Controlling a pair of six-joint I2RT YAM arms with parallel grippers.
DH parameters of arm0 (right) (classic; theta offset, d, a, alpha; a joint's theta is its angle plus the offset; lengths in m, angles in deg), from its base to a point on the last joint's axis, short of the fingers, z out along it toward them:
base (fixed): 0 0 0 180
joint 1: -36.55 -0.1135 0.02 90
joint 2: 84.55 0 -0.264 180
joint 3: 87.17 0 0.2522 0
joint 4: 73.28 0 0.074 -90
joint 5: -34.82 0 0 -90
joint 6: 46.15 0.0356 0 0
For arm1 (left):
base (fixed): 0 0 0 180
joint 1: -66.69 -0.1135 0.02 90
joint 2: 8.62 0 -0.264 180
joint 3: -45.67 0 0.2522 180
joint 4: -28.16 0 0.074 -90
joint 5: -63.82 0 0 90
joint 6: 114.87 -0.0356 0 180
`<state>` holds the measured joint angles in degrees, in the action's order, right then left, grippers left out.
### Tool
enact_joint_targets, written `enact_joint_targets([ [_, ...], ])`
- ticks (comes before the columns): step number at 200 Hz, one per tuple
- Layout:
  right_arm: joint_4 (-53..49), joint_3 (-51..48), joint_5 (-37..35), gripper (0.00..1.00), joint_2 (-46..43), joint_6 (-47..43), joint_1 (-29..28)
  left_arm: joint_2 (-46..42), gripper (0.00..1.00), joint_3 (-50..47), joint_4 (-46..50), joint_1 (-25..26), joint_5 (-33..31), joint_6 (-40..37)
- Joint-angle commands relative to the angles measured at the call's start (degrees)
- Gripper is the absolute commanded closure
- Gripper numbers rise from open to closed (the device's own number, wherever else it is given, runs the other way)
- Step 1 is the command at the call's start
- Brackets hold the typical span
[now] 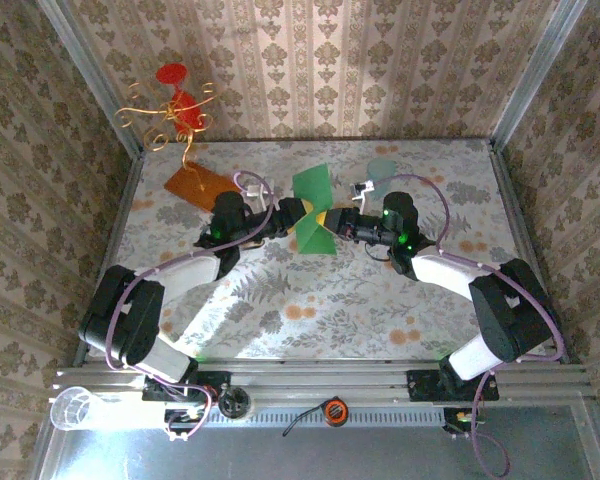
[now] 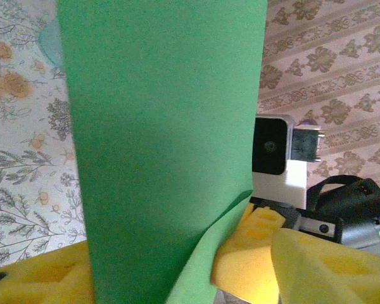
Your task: Fold a paper plane with a square sheet of paper (pick it up from the middle)
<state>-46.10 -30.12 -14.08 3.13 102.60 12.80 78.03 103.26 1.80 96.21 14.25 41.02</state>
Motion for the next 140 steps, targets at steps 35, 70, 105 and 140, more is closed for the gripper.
enact_joint_targets([
  [35,-1.3,-1.1,-1.7,0.91,-0.2,-0.7,0.6,-0.3,0.49,-1.4,-2.7,-0.9,1.4,0.1],
  [70,-1.9,-1.2,-2.4,0.91,-0.4,-0.6,0.8,-1.2,0.57,-1.9,-1.7,-1.5,1.4,-0.9],
  [105,-2.3,-1.4,-2.6,0.91,-0.3,-0.4,1.1,-2.2,0.62,-1.5,1.0,-1.7,1.4,-2.9],
  [140,-2.3,-1.5,-2.8,0.92,-0.3,-0.4,1.2,-3.4,0.66,-0.2,5.3,-2.2,2.0,-5.8],
])
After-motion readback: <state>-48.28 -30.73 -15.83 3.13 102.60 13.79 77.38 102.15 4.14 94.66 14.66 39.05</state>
